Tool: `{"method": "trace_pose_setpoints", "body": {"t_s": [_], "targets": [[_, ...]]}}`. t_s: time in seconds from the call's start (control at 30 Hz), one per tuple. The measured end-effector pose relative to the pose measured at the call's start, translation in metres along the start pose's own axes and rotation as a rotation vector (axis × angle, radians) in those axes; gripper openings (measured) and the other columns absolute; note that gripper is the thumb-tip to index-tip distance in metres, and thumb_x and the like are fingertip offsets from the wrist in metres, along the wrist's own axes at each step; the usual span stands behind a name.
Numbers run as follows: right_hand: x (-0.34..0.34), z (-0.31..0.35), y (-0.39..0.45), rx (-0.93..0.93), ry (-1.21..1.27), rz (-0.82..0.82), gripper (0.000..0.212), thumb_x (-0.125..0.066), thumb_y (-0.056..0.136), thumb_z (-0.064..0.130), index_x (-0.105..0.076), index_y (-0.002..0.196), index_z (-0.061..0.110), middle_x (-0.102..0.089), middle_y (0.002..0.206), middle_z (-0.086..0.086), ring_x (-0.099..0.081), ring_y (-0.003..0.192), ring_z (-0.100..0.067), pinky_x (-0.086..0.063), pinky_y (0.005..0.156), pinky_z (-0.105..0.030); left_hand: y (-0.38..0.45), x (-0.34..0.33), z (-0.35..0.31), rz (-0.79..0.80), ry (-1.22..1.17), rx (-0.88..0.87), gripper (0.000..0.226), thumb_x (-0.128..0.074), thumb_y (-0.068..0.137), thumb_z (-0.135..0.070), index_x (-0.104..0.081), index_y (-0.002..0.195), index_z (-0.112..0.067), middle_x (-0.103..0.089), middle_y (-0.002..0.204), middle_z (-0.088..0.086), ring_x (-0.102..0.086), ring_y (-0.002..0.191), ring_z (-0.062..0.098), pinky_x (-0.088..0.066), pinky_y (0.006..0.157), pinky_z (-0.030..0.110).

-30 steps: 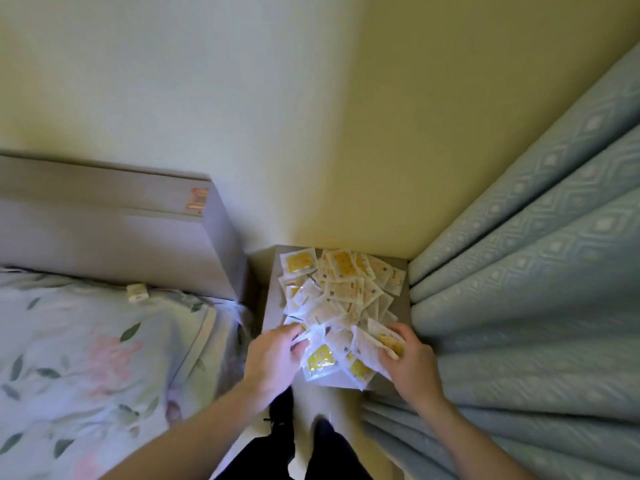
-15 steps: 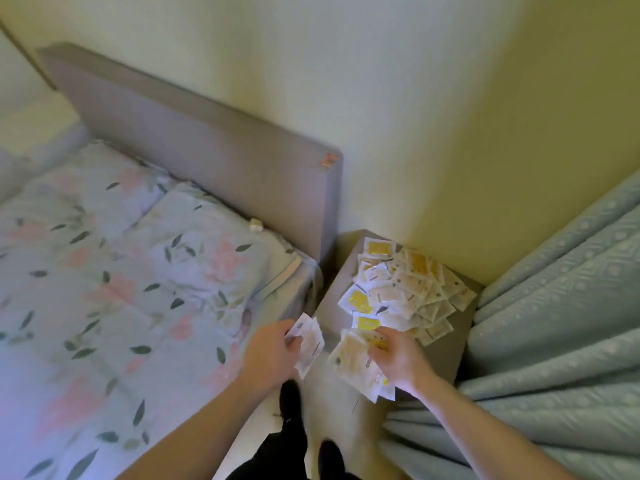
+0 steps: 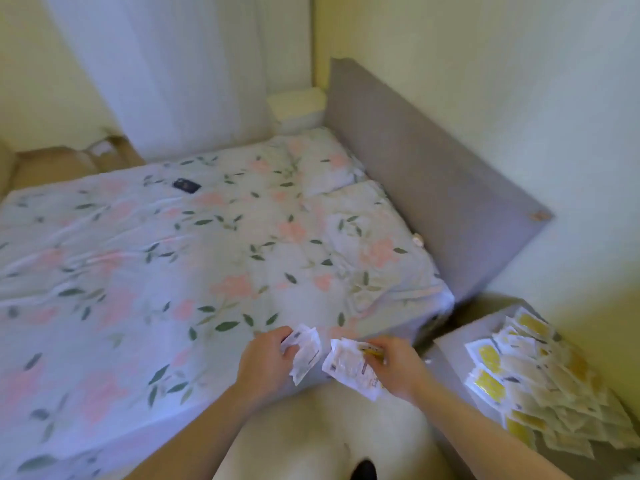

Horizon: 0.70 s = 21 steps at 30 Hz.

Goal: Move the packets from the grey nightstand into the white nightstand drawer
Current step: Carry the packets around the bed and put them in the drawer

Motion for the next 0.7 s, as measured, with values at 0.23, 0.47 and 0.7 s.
{"method": "trace_pose_setpoints", "body": {"t_s": [0.23, 0.47, 0.7], "targets": [[-0.139, 0.179, 0.026, 0.248, -0.118, 0.094, 0.016, -0.064, 0.091, 0.022, -0.077, 0.098, 0.026, -0.073, 0.091, 0.006, -0.065, 0.081, -0.016, -0.052, 0.077, -0.032, -0.068, 0.139, 0.185, -0.198, 0.017, 0.182, 0.015, -0.062, 0.094, -0.03, -0.059, 0.081, -0.022, -0.062, 0.078, -0.003, -0.057, 0.072, 0.021, -0.044, 0.061, 0.033], [-0.253, 0.356, 0.015, 0.424, -0.138, 0.173, 0.017, -0.065, 0.095, 0.021, -0.077, 0.102, 0.032, -0.073, 0.09, 0.011, -0.068, 0.078, -0.009, -0.055, 0.074, -0.027, -0.142, 0.258, 0.34, -0.345, 0.022, 0.331, 0.018, -0.059, 0.095, -0.028, -0.057, 0.078, -0.021, -0.058, 0.077, -0.005, -0.057, 0.073, 0.02, -0.041, 0.06, 0.032], [-0.359, 0.516, 0.017, 0.666, -0.252, 0.311, 0.019, -0.067, 0.096, 0.021, -0.077, 0.112, 0.023, -0.072, 0.096, 0.012, -0.068, 0.088, -0.011, -0.049, 0.073, -0.017, -0.21, 0.351, 0.456, -0.532, -0.027, 0.498, 0.014, -0.058, 0.097, -0.03, -0.059, 0.085, -0.022, -0.062, 0.083, -0.005, -0.059, 0.076, 0.022, -0.05, 0.064, 0.036]]}}
Point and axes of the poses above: each hand's wrist, its own y-axis towards the middle knuckle, its own x-axis out of the back of the hand, z = x × y, the point moved 3 cm from there along y, towards the middle knuckle
